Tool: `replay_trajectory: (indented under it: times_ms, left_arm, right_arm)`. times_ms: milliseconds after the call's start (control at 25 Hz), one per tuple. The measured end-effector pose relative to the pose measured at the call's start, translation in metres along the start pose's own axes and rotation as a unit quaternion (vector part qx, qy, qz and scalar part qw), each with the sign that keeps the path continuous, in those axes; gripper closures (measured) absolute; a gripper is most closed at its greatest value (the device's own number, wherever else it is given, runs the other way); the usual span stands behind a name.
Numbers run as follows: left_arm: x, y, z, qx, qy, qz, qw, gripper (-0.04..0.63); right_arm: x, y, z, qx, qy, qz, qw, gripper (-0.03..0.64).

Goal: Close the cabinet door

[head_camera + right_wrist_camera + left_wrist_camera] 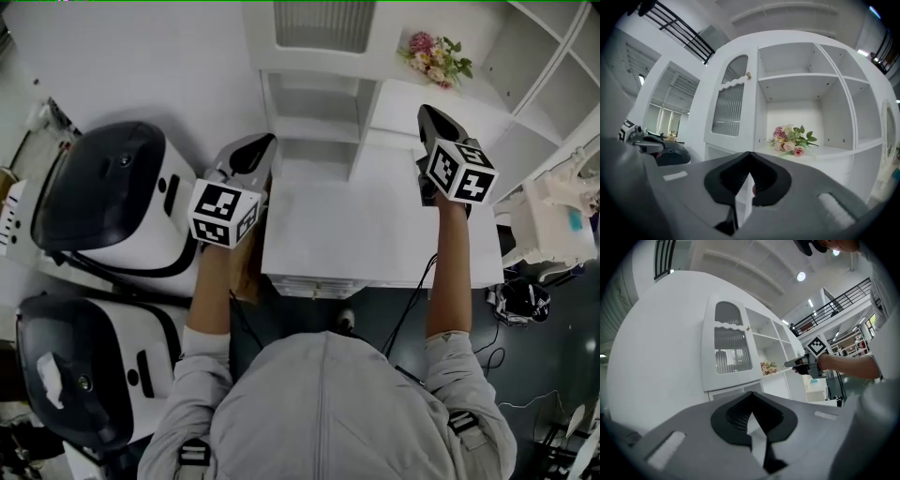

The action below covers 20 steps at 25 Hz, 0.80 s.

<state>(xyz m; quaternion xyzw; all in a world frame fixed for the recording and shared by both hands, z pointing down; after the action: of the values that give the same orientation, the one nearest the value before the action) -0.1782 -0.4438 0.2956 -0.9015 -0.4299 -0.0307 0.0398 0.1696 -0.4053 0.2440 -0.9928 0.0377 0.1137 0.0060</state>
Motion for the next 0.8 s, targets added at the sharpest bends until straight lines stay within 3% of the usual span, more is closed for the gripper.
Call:
replay_trajectory:
  times_ms: [400,800]
  left_arm:
    - [0.01,-0.035,0.005,0.009,0.026,-0.029,0.9992,0.578]
    - [0.035,-0.053,0.017,0.019,0.037,-0.006,0.9991,0.578]
  right_arm:
    - [-0.055,-0.095,-0.001,-0.008,-0.053,-0.043,0.998,0.615]
    - [-0.069,-0.136,-0.012,-0.003,-0.069,-0.013,0.998,0.615]
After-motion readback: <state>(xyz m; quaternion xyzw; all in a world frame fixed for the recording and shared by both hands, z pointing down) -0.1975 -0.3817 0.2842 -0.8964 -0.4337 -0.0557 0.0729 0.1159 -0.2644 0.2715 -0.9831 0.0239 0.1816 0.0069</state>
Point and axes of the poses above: the fingertips, and each gripper's own axes: y forward along the fingers, x to its right, z out of its top, the point moved 9 cm from there along -y, backward along the fingers, and after that the axes turned 9 degrees about -y, right-handed, at the moved point
